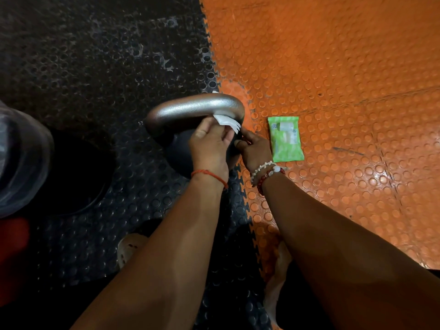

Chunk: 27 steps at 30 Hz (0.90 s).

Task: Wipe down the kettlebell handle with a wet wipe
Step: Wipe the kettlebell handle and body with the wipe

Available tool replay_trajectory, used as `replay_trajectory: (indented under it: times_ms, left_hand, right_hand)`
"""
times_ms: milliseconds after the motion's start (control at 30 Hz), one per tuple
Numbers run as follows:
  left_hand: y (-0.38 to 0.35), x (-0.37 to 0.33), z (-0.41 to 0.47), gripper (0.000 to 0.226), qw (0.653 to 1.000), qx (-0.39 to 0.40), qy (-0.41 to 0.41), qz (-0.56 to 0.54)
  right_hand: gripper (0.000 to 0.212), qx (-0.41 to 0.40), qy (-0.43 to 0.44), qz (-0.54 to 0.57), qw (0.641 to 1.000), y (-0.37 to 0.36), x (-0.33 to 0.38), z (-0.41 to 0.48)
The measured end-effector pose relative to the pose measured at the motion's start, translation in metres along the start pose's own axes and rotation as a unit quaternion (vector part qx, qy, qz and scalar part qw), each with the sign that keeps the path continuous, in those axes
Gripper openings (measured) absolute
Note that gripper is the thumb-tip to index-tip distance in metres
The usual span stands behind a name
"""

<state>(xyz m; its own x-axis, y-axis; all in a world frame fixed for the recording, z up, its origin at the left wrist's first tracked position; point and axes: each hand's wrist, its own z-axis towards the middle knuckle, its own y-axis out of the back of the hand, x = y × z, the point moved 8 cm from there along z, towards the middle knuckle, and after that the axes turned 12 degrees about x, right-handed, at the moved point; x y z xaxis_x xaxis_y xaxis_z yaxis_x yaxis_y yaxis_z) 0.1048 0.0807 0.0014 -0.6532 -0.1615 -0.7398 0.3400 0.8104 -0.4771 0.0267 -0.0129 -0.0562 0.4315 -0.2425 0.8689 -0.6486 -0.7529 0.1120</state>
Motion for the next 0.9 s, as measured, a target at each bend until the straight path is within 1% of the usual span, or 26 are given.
replay_trajectory:
  times_ms: [100, 333, 500, 600, 700, 900]
  left_hand:
    - [-0.002, -0.001, 0.003, 0.028, 1.0, 0.001, 0.009, 0.018]
    - [-0.002, -0.003, 0.004, 0.031, 1.0, -0.007, -0.003, -0.005]
    - [-0.002, -0.007, 0.005, 0.028, 1.0, -0.006, -0.013, -0.023]
    - [-0.003, -0.002, 0.0, 0.027, 1.0, 0.001, -0.005, -0.007]
    - [-0.002, -0.011, 0.009, 0.027, 1.0, 0.009, -0.005, 0.022]
    - [0.001, -0.009, 0.008, 0.017, 0.993, 0.048, -0.007, 0.104]
  right_hand:
    - [0.045, 0.002, 0.001, -0.005, 1.0, 0.0, 0.002, -0.002]
    - [0.045, 0.005, -0.001, -0.002, 1.0, -0.001, 0.001, -0.002]
    - [0.045, 0.004, 0.006, -0.013, 1.0, 0.0, 0.005, -0.002]
    - [0.045, 0.002, 0.006, -0.022, 1.0, 0.001, 0.004, -0.002]
    - [0.045, -0.005, -0.006, -0.015, 1.0, 0.001, 0.004, -0.003]
    - [0.043, -0.017, -0.005, -0.008, 1.0, 0.0, 0.008, -0.008]
